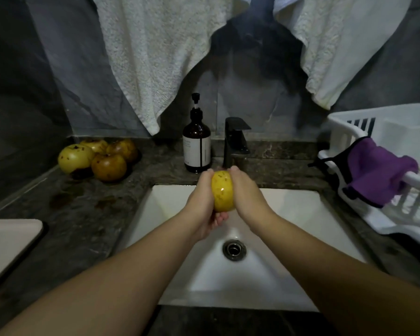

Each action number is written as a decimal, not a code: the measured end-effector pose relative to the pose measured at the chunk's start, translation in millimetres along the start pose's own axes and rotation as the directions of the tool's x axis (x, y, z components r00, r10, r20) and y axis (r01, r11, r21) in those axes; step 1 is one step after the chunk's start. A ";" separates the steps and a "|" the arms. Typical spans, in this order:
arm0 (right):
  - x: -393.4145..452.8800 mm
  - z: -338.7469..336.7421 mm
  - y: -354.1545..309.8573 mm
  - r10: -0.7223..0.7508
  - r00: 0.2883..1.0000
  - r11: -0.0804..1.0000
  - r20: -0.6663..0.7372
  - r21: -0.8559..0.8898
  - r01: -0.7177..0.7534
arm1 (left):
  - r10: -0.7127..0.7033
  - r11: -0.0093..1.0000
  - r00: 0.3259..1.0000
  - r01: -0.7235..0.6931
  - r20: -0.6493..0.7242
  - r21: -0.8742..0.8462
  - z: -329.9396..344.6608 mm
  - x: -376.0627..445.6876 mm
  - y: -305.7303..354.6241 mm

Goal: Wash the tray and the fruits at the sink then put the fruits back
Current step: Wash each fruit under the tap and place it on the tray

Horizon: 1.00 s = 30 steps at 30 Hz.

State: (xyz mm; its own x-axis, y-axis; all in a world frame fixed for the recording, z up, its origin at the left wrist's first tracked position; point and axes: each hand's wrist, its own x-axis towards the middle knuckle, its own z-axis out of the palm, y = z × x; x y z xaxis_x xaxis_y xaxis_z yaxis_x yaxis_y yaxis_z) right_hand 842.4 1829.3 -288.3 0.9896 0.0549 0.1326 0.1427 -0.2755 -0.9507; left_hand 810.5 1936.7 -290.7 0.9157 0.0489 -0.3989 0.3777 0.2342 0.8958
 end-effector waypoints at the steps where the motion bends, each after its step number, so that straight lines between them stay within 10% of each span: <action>1: -5.8 3.9 2.2 -0.064 0.998 0.991 -0.002 -0.118 0.064 | -0.006 1.000 1.000 0.006 0.006 0.013 -0.8 -0.7 -0.4; 3: -13.1 6.0 0.4 -0.261 0.965 0.930 -0.008 -0.272 0.249 | -0.011 0.998 1.000 0.009 0.025 0.070 0.5 -1.8 -4.8; 7: -1.3 -2.9 -7.9 -0.045 0.999 0.999 -0.026 0.020 0.045 | 0.029 0.998 1.000 -0.029 -0.006 0.050 2.0 -1.2 -0.6; 11: -18.3 7.3 -3.4 -0.304 0.952 0.910 -0.035 -0.306 0.280 | -0.008 0.998 1.000 0.006 0.026 0.066 2.1 -0.3 -6.0; 15: -3.3 -4.4 -7.8 -0.077 0.995 0.996 -0.068 0.040 0.080 | 0.039 0.998 0.999 -0.039 0.000 0.057 3.4 1.5 -1.8; 19: -17.1 4.4 -4.9 -0.298 0.952 0.922 -0.065 -0.277 0.269 | -0.011 0.998 0.998 0.007 0.055 0.063 3.5 1.9 -5.9; 23: -1.6 -6.3 -8.0 -0.035 0.997 0.998 -0.071 0.052 0.039 | 0.046 0.998 0.999 -0.046 -0.015 0.031 4.3 2.0 1.1; 27: -15.3 4.5 -4.3 -0.301 0.952 0.907 -0.057 -0.324 0.267 | 0.013 0.995 1.000 -0.015 0.025 0.098 2.7 0.4 -3.9; 30: -0.2 -6.0 -6.4 -0.110 0.993 0.994 -0.054 -0.017 0.109 | 0.076 0.992 0.997 -0.074 -0.021 0.101 4.6 0.9 -0.8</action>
State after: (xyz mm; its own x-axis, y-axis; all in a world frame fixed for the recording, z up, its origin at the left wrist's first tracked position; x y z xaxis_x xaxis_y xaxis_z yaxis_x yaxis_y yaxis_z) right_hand 841.4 1825.3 -280.6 0.9674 0.0332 0.2510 0.2499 -0.2840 -0.9257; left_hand 811.7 1932.0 -290.9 0.9387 0.0874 -0.3335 0.3210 0.1306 0.9380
